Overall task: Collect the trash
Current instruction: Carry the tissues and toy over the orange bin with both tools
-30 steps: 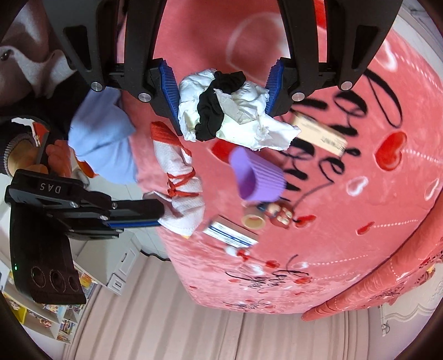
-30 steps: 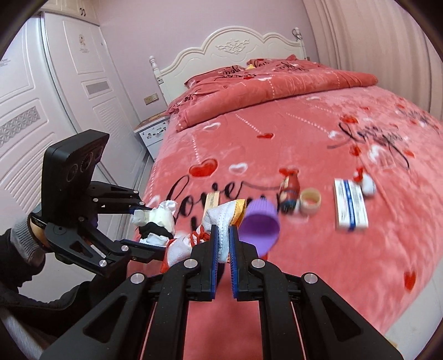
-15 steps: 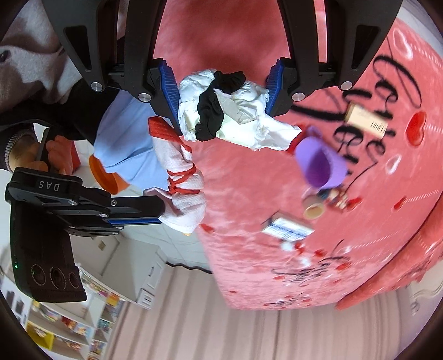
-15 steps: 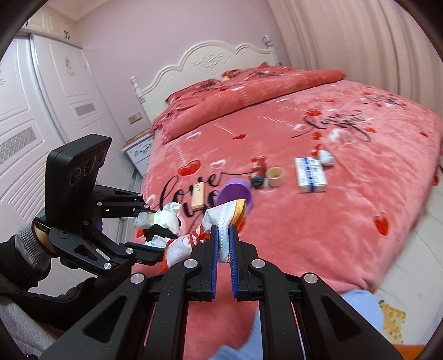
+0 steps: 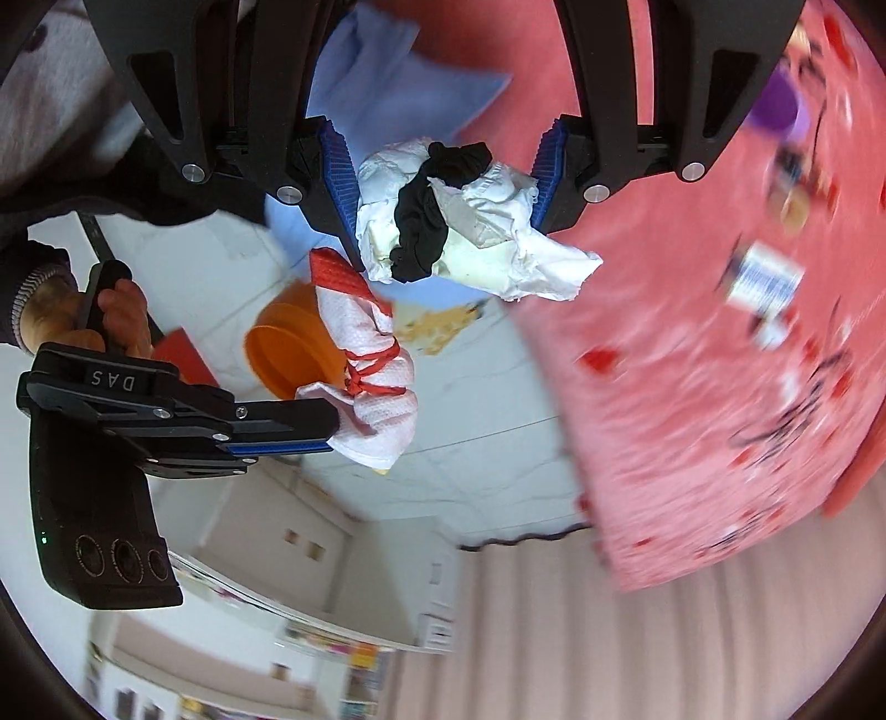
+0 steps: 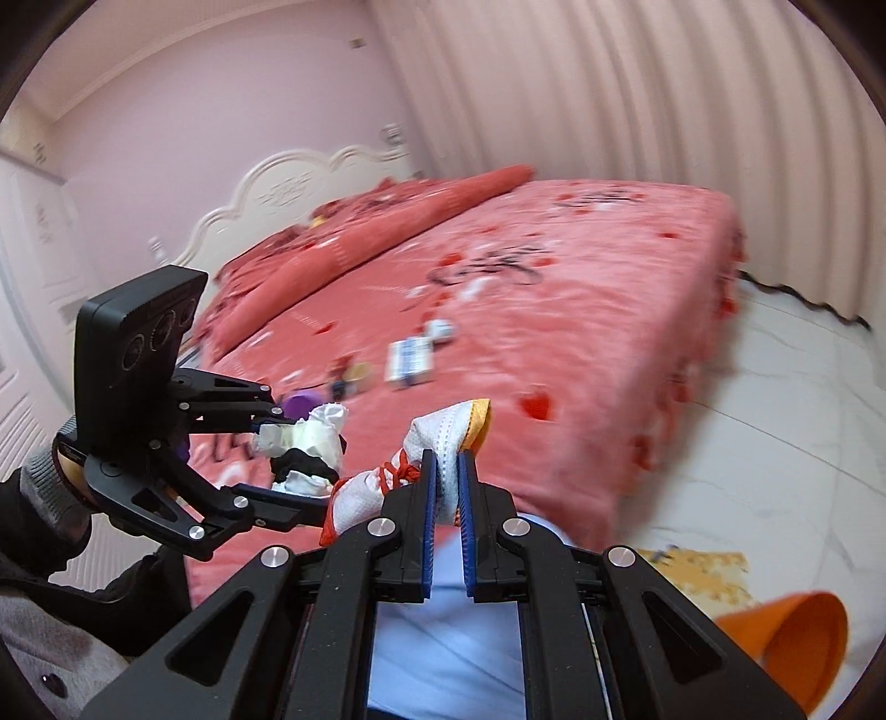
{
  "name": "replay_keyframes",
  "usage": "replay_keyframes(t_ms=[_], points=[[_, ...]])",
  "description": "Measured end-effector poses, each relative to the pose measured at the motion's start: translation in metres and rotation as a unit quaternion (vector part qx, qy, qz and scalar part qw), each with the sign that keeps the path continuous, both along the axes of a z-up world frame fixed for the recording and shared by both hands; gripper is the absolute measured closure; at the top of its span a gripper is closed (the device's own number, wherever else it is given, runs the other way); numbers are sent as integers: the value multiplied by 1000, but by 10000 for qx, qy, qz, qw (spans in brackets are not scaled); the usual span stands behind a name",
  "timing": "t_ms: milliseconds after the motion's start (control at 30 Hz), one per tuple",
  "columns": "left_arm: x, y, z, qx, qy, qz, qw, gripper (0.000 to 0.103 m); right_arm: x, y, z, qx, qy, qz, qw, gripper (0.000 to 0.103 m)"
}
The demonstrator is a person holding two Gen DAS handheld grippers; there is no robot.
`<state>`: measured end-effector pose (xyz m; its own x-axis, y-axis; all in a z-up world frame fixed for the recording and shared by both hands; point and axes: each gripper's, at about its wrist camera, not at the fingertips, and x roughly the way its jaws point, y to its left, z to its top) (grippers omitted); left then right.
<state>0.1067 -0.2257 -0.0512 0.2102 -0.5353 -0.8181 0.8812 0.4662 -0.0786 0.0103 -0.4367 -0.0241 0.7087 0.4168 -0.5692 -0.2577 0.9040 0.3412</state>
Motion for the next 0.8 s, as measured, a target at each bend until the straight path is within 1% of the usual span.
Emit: replay_keyframes(t_ms=[133, 333, 533, 800], points=[[-1, -47, -4, 5, 46, -494, 9988, 49, -19, -46, -3, -8, 45, -491, 9988, 95], [-7, -117, -16, -1, 186, -1163, 9930, 49, -51, -112, -11, -100, 144, -1192, 9927, 95], [-11, -170, -28, 12, 331, -1576, 9869, 49, -78, -172, -26, -155, 316, -1855, 9820, 95], [-14, -223, -58, 205, 643, -1990, 9777, 49, -101, -238, -64, -155, 720, -2520, 9649, 95]])
